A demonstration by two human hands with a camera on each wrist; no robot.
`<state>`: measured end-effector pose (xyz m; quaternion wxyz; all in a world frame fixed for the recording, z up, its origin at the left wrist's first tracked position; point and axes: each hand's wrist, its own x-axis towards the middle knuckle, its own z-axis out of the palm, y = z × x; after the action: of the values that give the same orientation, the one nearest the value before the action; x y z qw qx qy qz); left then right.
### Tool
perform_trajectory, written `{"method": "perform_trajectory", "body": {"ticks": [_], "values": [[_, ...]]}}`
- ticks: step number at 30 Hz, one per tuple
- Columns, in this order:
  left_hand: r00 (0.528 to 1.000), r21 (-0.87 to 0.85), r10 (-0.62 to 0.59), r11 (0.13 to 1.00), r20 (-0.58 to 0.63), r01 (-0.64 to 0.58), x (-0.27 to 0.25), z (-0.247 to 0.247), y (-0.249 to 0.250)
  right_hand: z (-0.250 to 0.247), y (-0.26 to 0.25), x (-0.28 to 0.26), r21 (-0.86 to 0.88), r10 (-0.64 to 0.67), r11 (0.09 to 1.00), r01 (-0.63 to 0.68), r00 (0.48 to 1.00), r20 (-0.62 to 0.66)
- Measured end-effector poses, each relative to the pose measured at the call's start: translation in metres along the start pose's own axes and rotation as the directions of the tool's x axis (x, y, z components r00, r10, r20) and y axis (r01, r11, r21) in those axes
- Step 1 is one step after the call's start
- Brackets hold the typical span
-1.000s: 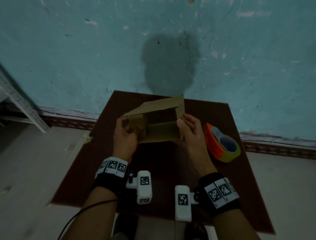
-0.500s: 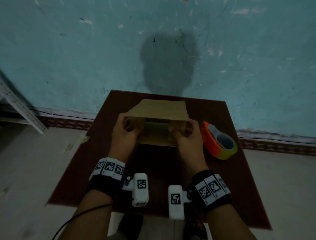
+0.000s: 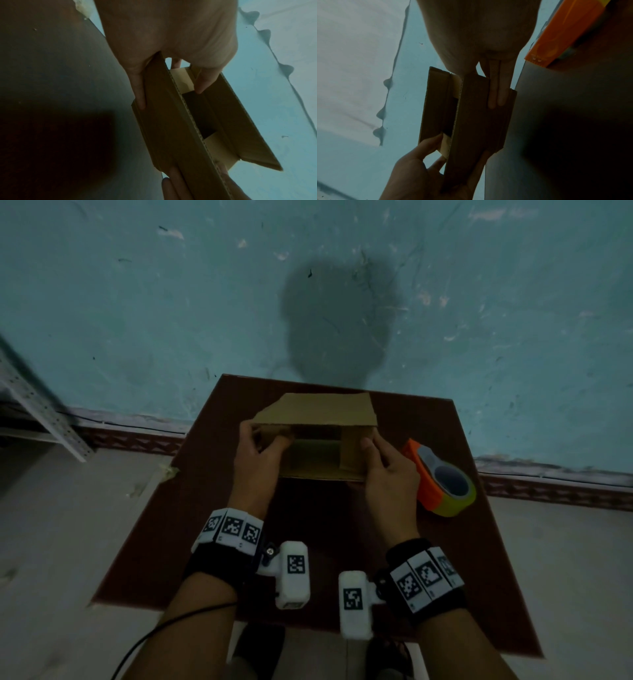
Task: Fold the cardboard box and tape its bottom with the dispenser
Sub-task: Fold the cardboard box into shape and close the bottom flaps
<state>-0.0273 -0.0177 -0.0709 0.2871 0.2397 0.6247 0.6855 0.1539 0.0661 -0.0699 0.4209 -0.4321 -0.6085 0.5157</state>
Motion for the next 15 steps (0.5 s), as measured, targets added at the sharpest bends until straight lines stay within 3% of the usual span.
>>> {"method": "perform_trajectory", "body": {"ticks": [3, 11, 15], "values": [[1.0, -0.024, -0.003, 1.0, 0.009, 0.003, -0.001, -0.001, 0.002, 0.002, 0.001, -0.001, -0.043, -0.005, 0.999, 0.005, 1.0, -0.006], [0.996, -0.218, -0.085, 0.972, 0.018, 0.087, 0.0, -0.004, 0.005, -0.005, -0.004, 0.001, 0.085, 0.074, 0.993, -0.079, 0.996, 0.053], [0.999, -0.072, -0.039, 0.997, -0.025, 0.037, 0.003, -0.007, 0.006, -0.008, -0.011, 0.001, 0.194, 0.124, 0.971, -0.141, 0.988, 0.095]]}}
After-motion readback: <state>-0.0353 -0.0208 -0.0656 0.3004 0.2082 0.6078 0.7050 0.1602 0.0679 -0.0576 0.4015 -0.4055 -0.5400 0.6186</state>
